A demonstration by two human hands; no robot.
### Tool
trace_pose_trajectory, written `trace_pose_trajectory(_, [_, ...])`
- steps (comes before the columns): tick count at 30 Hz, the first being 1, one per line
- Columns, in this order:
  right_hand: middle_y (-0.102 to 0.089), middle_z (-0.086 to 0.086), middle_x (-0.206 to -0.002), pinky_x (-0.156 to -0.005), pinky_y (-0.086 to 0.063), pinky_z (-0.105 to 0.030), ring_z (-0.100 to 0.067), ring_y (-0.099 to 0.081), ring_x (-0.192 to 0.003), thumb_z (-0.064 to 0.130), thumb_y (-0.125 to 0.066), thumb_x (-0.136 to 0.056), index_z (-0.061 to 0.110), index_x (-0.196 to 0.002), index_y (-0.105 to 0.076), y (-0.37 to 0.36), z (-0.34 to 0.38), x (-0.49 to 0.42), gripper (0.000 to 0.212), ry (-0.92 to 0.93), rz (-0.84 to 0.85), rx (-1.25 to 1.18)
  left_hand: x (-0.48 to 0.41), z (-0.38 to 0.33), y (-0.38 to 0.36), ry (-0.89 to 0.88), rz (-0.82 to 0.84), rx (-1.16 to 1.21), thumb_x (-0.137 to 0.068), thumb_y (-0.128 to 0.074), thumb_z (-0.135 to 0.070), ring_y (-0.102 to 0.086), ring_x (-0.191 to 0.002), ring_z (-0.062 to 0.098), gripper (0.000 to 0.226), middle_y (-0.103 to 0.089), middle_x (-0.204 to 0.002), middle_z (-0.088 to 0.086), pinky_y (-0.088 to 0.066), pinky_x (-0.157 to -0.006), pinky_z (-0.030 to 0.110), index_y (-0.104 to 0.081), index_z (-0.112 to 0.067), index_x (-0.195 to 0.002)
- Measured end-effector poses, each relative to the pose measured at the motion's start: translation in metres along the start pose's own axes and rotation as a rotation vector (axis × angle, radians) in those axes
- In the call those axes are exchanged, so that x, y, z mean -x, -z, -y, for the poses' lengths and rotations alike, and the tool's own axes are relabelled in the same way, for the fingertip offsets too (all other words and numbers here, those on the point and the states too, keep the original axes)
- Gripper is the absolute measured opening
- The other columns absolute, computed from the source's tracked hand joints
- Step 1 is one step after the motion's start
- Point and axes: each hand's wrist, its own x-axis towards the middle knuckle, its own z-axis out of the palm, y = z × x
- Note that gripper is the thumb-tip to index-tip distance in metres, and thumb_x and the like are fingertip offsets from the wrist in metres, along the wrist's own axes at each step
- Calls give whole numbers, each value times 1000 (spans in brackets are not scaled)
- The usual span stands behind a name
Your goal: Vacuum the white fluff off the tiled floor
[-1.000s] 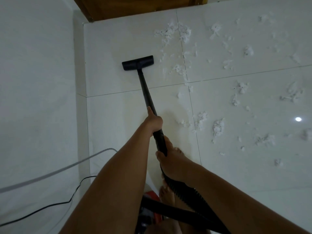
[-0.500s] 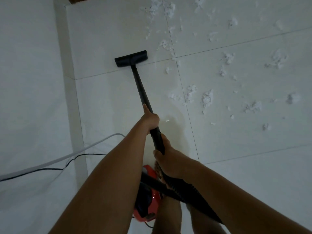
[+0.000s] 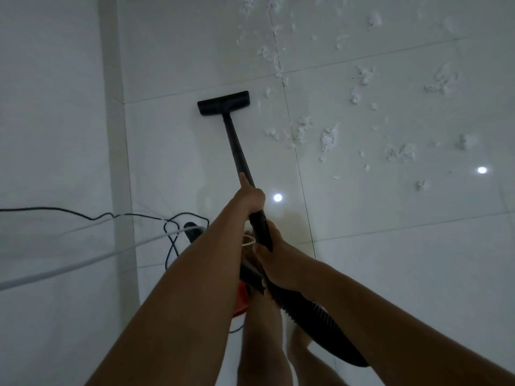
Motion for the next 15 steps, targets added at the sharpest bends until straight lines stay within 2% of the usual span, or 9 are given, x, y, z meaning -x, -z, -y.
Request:
trace_pose_trajectory(3, [-59,-11,-87,-48,-53,-28,-17,-58,-53,34,-33,-111,47,-158,4,-11,-38,17,62,12,5,25,19,24,-30,0,-12,-26,-103,-36,-18,-60,-106,32,79,-51,-140,19,-51,-100,44,21,-29,-156])
trace_pose_trajectory(6, [-65,-14,-110,-54,-52,-30,-17,-60,-59,37,-33,-110,46,-159,7,-23,-74,26,63,16,-5,88,34,45,-56,-4,-21,-37,-103,-36,-16,-59,-112,34,80,-50,-142,19,-49,-100,42,22,-27,-156])
trace_pose_trajectory(8, [-66,-13,-114,-55,-52,-29,-16,-60,-61,37,-33,-110,46,-159,8,-30,-95,33,64,23,-20,100,41,58,-71,1,-17,-35,-102,-37,-16,-60,-111,34,82,-52,-139,20,-50,-98,42,23,-28,-156])
trace_pose_trajectory(11, [-67,-9,-109,-56,-54,-27,-14,-59,-58,38,-34,-110,44,-160,9,-40,-118,43,66,46,-32,103,51,76,-87,4,-6,2,-101,-37,-15,-62,-106,32,83,-56,-133,19,-52,-94,41,23,-31,-155])
trace_pose_trajectory(13, [-64,-4,-101,-47,-50,-20,-10,-57,-53,35,-34,-110,42,-160,9,-48,-130,49,66,53,-44,106,57,89,-95,2,0,26,-100,-38,-14,-64,-105,33,84,-59,-127,21,-53,-96,46,23,-33,-155])
trace_pose_trajectory(15, [-62,-3,-93,-41,-47,-19,-5,-56,-46,34,-33,-111,42,-161,9,-57,-138,58,66,57,-48,99,63,100,-100,2,1,21,-100,-39,-12,-65,-103,33,85,-61,-124,23,-54,-96,47,22,-33,-155])
